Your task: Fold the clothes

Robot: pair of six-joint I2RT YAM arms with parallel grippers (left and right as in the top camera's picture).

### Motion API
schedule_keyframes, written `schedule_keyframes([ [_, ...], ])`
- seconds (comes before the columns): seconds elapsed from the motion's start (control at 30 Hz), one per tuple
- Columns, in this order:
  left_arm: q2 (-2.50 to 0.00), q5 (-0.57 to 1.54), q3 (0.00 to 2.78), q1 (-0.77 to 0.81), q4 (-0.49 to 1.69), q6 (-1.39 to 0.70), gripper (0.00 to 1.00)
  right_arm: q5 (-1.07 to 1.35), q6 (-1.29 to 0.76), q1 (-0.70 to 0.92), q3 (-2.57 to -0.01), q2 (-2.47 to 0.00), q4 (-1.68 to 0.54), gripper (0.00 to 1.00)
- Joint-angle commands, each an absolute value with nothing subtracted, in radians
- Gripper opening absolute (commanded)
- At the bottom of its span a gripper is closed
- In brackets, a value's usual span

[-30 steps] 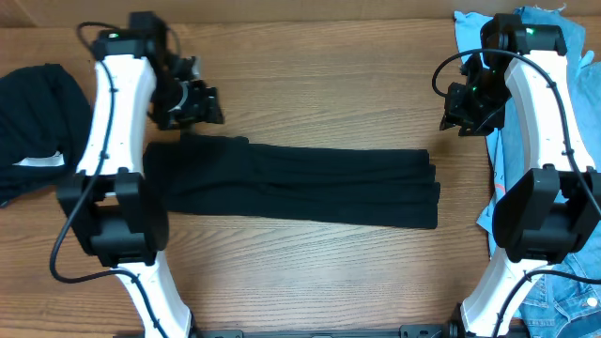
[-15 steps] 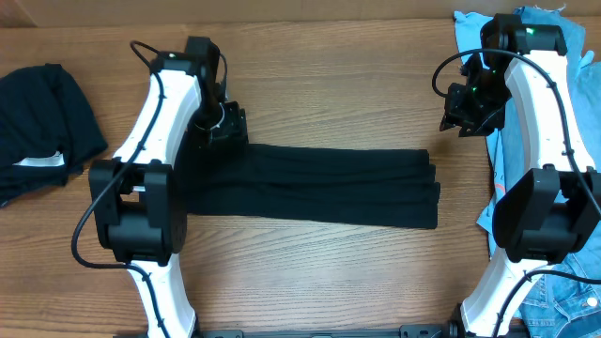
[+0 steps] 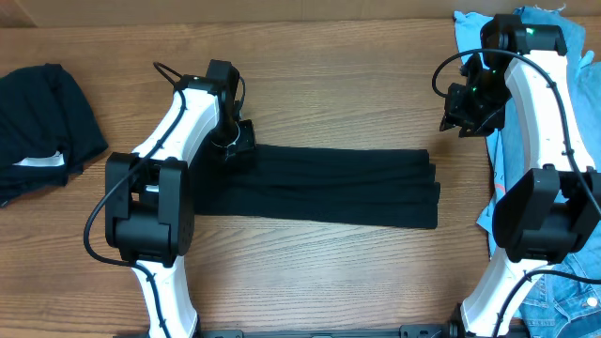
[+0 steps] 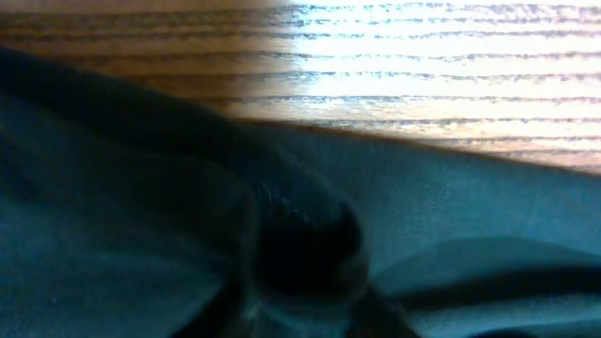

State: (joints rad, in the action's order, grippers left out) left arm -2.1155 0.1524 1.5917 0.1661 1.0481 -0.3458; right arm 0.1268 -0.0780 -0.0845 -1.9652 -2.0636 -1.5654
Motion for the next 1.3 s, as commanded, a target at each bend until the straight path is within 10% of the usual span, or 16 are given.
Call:
schedule_keyframes([
  [0.0,-2.123,0.146,1.583,0.170,1.068,-0.352,0.29,0.135,-0.078,-0.089,-1.977,-2.057,-1.565,0.42],
  [0.33,-2.123,0.147,1.583,0.171,1.206,-0.305,0.04,0.135,-0.078,-0.089,-1.977,-2.057,-1.565,0.42],
  [0.67,-2.123,0.162,1.583,0.171,1.316,-0.178,0.05,0.135,-0.078,-0.089,-1.977,-2.057,-1.563,0.43],
  [1.0,-2.123,0.417,1.583,0.196,1.085,-0.114,0.39,0.135,-0.078,-0.089,-1.977,-2.057,-1.565,0.43],
  [1.13,-2.123,0.420,1.583,0.233,1.084,-0.100,0.67,0.135,-0.078,-0.089,-1.977,-2.057,-1.564,0.43],
  [1.27,-2.122,0.411,1.586,0.255,1.116,-0.085,0.65,0.128,-0.079,-0.090,-1.977,-2.057,-1.573,0.42],
])
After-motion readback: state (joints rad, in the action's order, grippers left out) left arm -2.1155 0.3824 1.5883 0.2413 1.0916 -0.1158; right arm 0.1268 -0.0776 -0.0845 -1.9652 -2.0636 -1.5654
